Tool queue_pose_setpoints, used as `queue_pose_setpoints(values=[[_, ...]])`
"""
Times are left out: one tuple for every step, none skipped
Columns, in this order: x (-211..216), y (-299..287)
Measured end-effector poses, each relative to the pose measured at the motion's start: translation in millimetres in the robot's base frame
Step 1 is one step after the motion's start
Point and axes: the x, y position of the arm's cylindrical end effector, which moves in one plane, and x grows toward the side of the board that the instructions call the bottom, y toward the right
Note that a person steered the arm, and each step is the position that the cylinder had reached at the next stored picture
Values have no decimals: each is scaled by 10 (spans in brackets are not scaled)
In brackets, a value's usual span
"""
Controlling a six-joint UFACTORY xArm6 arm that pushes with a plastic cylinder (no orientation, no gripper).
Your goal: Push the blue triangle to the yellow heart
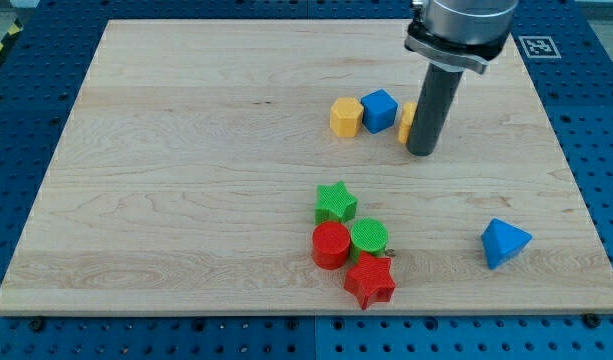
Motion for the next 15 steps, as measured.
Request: queue_pose_setpoints(values=[[-10,-42],[278,351],[615,833],[1039,1237],[1699,1255],[1834,1028],[1816,949],[1669,813],[1518,705],[1353,641],[1206,631],[1038,631],[840,628],[636,581],[409,476]])
